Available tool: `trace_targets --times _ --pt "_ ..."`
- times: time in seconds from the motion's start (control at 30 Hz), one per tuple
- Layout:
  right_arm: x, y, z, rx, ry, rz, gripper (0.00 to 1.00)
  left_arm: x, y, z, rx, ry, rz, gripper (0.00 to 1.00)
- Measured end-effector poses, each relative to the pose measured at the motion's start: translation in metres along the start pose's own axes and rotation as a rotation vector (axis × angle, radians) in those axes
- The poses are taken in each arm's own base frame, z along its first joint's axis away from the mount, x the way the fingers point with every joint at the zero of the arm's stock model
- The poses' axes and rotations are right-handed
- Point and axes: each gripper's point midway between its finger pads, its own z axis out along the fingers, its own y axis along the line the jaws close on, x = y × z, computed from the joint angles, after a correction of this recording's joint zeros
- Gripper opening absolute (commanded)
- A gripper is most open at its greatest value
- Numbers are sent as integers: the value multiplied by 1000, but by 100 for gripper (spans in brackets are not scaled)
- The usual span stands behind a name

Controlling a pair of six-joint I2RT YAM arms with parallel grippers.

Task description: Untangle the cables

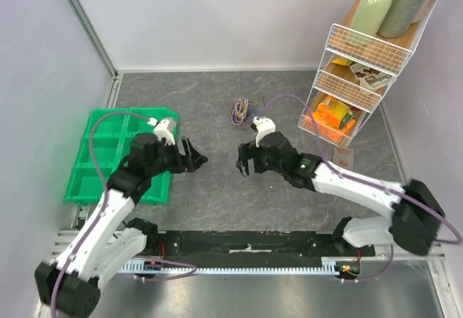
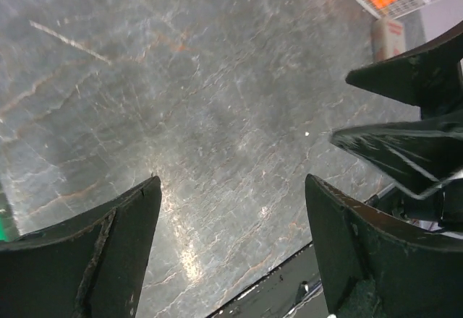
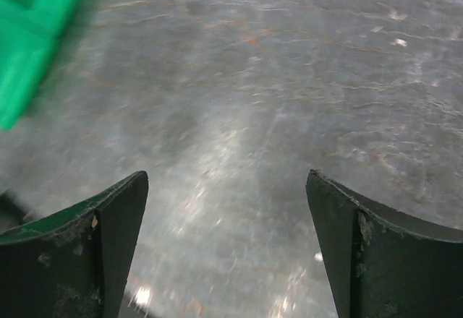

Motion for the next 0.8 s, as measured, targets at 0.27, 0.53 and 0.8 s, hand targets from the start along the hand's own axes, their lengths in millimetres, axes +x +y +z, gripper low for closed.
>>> trace_targets --times 0.27,0.53,0.8 --pt "-7 -65 82 437 -142 141 98 24 17 74 -7 181 -215 78" --pt "-54 -118 89 482 -423 283 98 -8 31 176 2 209 -312 69" --pt "-62 -135 132 391 -455 258 97 -40 69 257 -8 98 -331 64"
